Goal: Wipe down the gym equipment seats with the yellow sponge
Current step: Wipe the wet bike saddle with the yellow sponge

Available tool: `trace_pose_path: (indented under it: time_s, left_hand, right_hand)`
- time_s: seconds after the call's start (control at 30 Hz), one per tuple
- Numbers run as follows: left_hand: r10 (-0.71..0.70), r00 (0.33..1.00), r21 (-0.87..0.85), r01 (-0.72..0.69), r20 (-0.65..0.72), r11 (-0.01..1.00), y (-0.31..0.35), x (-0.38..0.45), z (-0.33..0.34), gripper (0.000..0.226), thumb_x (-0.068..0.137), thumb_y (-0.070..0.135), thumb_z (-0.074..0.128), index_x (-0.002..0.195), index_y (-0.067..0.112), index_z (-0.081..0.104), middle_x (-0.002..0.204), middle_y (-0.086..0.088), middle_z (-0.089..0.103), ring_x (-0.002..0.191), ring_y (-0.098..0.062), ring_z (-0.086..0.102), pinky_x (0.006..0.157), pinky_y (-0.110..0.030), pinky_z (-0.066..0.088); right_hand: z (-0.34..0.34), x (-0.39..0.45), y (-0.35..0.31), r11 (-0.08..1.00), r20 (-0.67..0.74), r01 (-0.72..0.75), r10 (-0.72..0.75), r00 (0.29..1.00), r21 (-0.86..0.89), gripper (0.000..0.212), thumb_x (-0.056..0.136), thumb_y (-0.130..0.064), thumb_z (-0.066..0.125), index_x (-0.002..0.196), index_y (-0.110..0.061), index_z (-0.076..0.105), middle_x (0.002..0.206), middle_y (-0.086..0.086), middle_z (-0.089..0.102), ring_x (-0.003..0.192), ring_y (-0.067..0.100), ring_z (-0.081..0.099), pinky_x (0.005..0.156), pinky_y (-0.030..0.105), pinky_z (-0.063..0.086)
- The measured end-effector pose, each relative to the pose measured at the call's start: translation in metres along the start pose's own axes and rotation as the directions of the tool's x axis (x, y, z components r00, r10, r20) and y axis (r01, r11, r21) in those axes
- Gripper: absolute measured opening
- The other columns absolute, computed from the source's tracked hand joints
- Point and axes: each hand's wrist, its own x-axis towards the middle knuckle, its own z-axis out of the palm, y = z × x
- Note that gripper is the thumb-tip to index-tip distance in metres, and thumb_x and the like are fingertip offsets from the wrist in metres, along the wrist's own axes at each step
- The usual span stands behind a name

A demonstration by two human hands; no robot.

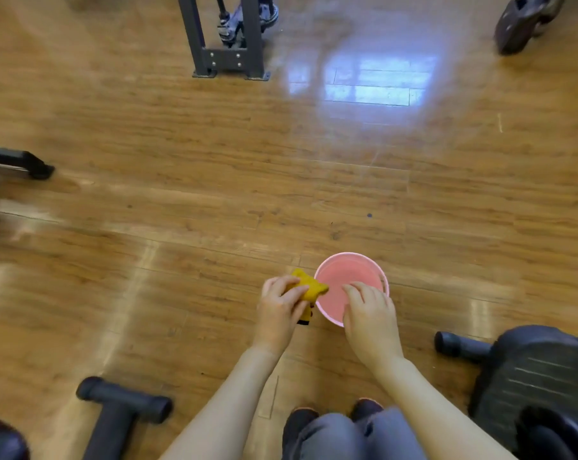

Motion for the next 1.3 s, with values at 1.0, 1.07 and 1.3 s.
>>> trace_pose_path:
  time_s: [1.0, 1.07, 1.3]
  left_hand:
    - [-0.66, 0.27, -0.162, 0.841, -0.701, 0.516, -0.008, -0.246, -0.468, 0.027, 0.082, 0.011, 0.074, 0.109, 0.008, 0.071, 0.121, -0.008, 0.062, 0.114, -0.032, 0.052, 0.099, -0.041, 0.042]
    - [-0.683, 0.218, -0.199, 0.856, -0.697, 0.477, -0.028, -0.26, -0.48, 0.026, 0.083, 0.012, 0.073, 0.109, 0.009, 0.071, 0.121, -0.007, 0.061, 0.114, -0.03, 0.051, 0.099, -0.036, 0.039]
    - [-0.747, -0.019, -0.351, 0.891, -0.664, 0.289, -0.078, -0.29, -0.501, 0.026, 0.085, 0.013, 0.072, 0.111, 0.009, 0.071, 0.123, -0.006, 0.059, 0.117, -0.026, 0.047, 0.101, -0.02, 0.028]
  right_hand:
    - [-0.141, -0.051, -0.515, 0.467, 0.18, 0.862, -0.882, 0.437, 0.197, 0.047, 0.071, -0.014, 0.081, 0.116, -0.007, 0.066, 0.114, 0.015, 0.066, 0.103, 0.035, 0.064, 0.085, 0.047, 0.053]
    - [-0.128, -0.054, -0.545, 0.437, 0.21, 0.877, -0.893, 0.398, 0.198, 0.05, 0.066, -0.015, 0.085, 0.113, -0.007, 0.068, 0.112, 0.016, 0.067, 0.099, 0.035, 0.066, 0.082, 0.046, 0.054]
    - [-0.08, -0.052, -0.625, 0.229, 0.259, 0.952, -0.95, 0.173, 0.204, 0.056, 0.06, -0.019, 0.09, 0.11, -0.008, 0.069, 0.109, 0.016, 0.069, 0.095, 0.034, 0.068, 0.076, 0.044, 0.056]
